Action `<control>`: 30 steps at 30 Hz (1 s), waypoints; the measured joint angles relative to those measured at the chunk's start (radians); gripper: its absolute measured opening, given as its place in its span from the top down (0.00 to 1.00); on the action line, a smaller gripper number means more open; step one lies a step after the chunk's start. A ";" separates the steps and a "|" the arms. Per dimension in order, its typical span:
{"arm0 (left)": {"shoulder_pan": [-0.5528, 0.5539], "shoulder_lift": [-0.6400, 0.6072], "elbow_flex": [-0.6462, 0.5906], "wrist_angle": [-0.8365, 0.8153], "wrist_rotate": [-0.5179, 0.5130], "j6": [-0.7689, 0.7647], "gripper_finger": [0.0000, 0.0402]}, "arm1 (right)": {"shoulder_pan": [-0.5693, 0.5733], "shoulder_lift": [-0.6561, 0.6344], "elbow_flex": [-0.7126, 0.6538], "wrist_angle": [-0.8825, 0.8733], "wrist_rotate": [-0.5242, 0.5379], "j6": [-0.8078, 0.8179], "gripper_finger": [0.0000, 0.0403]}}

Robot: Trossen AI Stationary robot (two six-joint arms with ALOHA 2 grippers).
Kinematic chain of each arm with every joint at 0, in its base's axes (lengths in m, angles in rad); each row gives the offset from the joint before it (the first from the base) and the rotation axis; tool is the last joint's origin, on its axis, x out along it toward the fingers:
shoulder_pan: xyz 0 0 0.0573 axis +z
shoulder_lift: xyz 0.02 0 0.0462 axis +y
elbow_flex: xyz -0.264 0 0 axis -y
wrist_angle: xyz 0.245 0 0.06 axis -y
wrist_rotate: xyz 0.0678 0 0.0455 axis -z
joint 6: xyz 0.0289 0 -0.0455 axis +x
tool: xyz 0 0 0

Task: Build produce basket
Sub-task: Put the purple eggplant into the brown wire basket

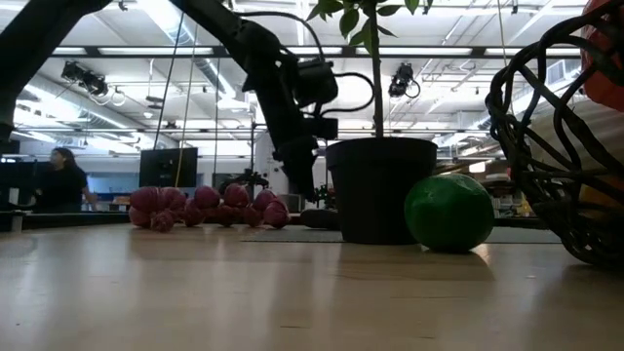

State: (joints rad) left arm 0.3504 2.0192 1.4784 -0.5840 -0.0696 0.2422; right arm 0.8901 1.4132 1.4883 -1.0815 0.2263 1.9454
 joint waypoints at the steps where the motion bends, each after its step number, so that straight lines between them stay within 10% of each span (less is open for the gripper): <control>1: 0.000 0.006 0.000 0.003 0.004 0.000 0.40 | 0.000 0.009 0.000 0.013 -0.011 0.000 0.06; 30: -0.008 0.073 0.000 0.102 0.010 0.054 0.34 | 0.001 0.219 0.000 0.408 -0.073 0.000 0.06</control>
State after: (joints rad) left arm 0.3426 2.0922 1.4788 -0.4820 -0.0599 0.2961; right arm 0.8909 1.6318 1.4883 -0.6730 0.1536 1.9455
